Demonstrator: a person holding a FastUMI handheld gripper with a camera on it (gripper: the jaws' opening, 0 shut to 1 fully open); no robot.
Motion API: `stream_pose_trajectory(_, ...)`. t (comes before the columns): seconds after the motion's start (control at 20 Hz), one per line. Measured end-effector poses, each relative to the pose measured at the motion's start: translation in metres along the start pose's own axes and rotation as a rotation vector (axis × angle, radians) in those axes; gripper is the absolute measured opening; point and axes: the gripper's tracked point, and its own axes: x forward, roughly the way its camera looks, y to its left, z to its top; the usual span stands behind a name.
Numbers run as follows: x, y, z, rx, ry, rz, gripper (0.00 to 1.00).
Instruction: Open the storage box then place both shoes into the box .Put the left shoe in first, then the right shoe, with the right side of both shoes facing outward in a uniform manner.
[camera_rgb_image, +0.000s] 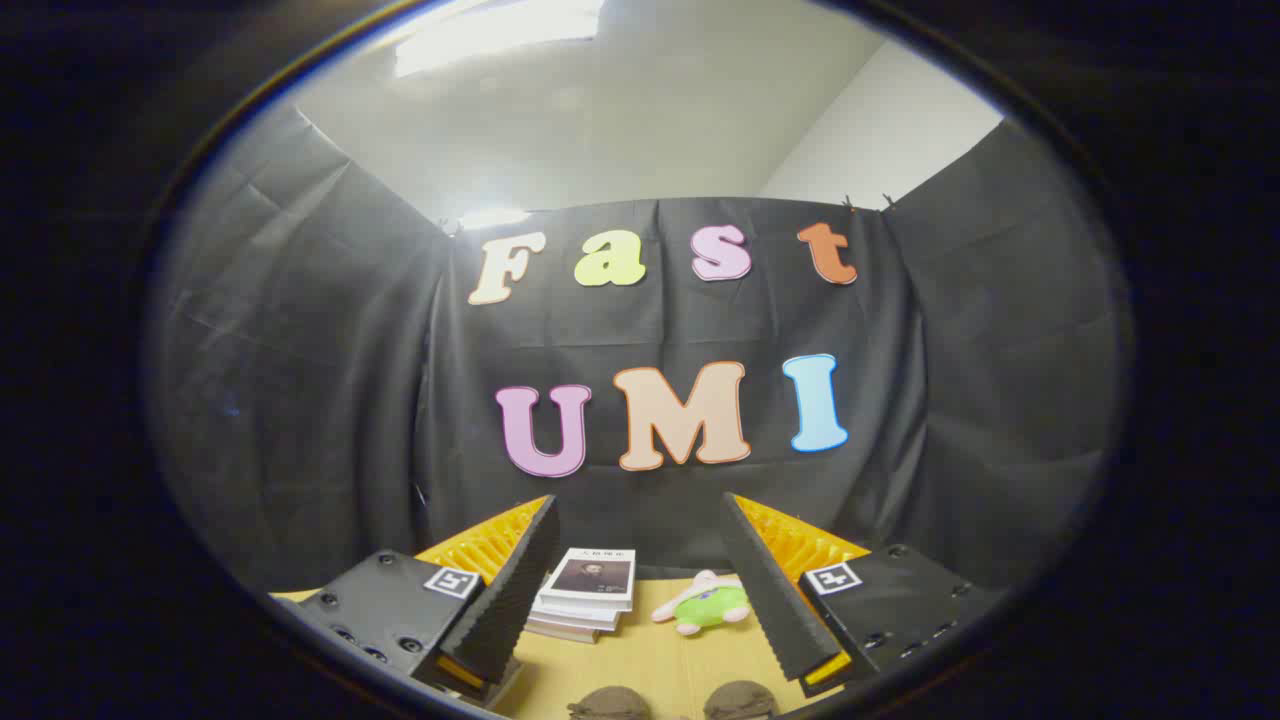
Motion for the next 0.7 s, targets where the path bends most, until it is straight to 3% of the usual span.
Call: stream_pose_trajectory(0.7,-0.004,0.001,0.016,-0.073,-0.046,0.019,1.0)
